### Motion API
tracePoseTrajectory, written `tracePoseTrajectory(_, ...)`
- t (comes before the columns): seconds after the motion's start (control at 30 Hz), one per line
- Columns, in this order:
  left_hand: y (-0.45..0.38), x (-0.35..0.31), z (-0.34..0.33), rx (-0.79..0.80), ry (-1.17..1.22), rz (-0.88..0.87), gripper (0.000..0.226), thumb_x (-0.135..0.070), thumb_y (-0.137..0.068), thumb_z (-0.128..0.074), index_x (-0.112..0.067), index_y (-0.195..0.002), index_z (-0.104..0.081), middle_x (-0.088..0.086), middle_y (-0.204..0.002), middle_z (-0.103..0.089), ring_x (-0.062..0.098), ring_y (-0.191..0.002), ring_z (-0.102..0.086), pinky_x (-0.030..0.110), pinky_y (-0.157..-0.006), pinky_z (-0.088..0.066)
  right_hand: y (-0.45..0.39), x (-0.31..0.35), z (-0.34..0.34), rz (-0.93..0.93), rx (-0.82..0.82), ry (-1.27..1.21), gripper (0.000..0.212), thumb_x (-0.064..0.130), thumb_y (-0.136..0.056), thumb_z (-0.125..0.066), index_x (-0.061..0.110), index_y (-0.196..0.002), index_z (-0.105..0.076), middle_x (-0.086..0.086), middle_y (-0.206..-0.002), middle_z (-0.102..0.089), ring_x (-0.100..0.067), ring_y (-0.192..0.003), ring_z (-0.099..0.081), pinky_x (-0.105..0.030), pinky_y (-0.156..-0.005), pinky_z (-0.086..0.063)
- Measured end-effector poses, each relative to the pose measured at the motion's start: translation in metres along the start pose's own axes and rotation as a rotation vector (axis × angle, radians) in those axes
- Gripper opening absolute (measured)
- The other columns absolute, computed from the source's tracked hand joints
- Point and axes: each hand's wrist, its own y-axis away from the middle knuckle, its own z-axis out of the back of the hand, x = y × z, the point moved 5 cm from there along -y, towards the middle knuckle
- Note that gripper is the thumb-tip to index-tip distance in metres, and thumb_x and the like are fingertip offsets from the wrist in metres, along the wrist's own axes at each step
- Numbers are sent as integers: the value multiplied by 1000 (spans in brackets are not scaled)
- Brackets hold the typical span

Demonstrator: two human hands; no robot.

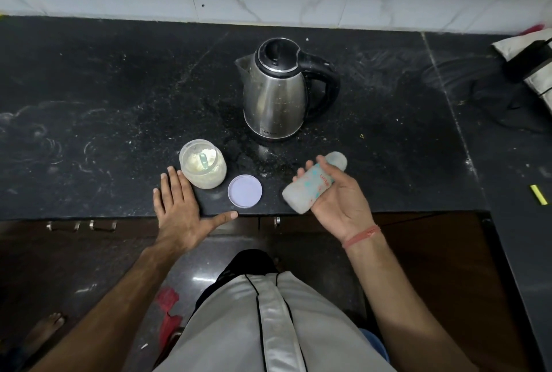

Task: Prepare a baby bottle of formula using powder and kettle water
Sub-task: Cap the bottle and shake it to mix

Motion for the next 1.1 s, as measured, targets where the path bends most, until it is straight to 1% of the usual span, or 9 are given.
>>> tracePoseTrajectory(0.07, 1, 0, -2, 9, 5, -1, 179, -122, -47, -36, -6, -172, 17, 12, -182, 24, 27, -168, 25, 53, -135, 14, -3, -1, 3, 26, -3, -61, 12, 8, -99, -72, 15, -109, -70, -8, -107, -70, -27, -99, -73, -50, -110, -57)
tracePoseTrajectory(0.17, 0, 0, 0, 12, -4, 2, 180, -122, -46, -34, -6, -172, 18, 12, -181, 25, 27, -167, 26, 52, -135, 15, 1, -7, 3, -26, 4, 67, 20, 5, -93, -74, 14, -110, -71, -9, -104, -73, -28, -103, -73, -50, -114, -53)
tracePoseTrajectory(0.3, 0, -1, 0, 10, 2, 0, 179, -122, -47, -35, -6, -172, 18, 12, -181, 25, 26, -167, 27, 52, -135, 15, -1, -3, 7, 31, -30, -45, 14, 9, -99, -72, 15, -111, -70, -9, -109, -71, -27, -106, -72, -50, -109, -57)
tracePoseTrajectory(0.4, -1, -1, 0, 6, 2, -3, 179, -122, -47, -36, -6, -172, 17, 12, -182, 24, 27, -167, 26, 53, -135, 14, 4, -6, 7, -39, -12, 80, 17, 6, -99, -69, 14, -113, -71, -10, -107, -73, -29, -109, -71, -49, -108, -57)
tracePoseTrajectory(0.53, 0, 0, -2, -3, 1, -1, 179, -122, -47, -36, -6, -173, 17, 12, -182, 23, 27, -168, 25, 53, -135, 13, 2, 6, 15, 54, -17, -65, 15, 13, -102, -71, 16, -116, -70, -12, -118, -72, -30, -117, -74, -53, -105, -59)
tracePoseTrajectory(0.67, -1, 0, -1, -5, -4, 0, 179, -122, -47, -36, -6, -173, 16, 12, -182, 23, 27, -168, 24, 52, -135, 14, 6, -4, 14, -46, -8, 100, 35, 13, -97, -73, 11, -131, -65, -18, -127, -72, -39, -128, -72, -57, -106, -58)
tracePoseTrajectory(0.8, -1, 0, -2, -14, -7, -2, 179, -122, -47, -37, -5, -173, 15, 13, -182, 21, 28, -168, 23, 54, -136, 11, 3, 3, 16, 52, -13, -47, 26, 16, -97, -74, 14, -122, -68, -16, -121, -74, -37, -122, -75, -56, -104, -61)
tracePoseTrajectory(0.93, -2, 0, -1, -11, -5, -1, 180, -122, -46, -37, -7, -173, 17, 12, -182, 22, 26, -168, 24, 54, -136, 12, 5, -6, 13, -51, -9, 116, 40, 15, -95, -74, 9, -134, -63, -20, -131, -71, -43, -127, -72, -60, -109, -57)
tracePoseTrajectory(1.1, -1, 0, -3, -12, -10, 0, 180, -123, -46, -37, -6, -173, 16, 12, -182, 21, 27, -168, 23, 55, -136, 10, 1, 0, 11, 6, -6, 11, 20, 21, -103, -70, 15, -121, -66, -18, -125, -71, -43, -128, -71, -60, -108, -58)
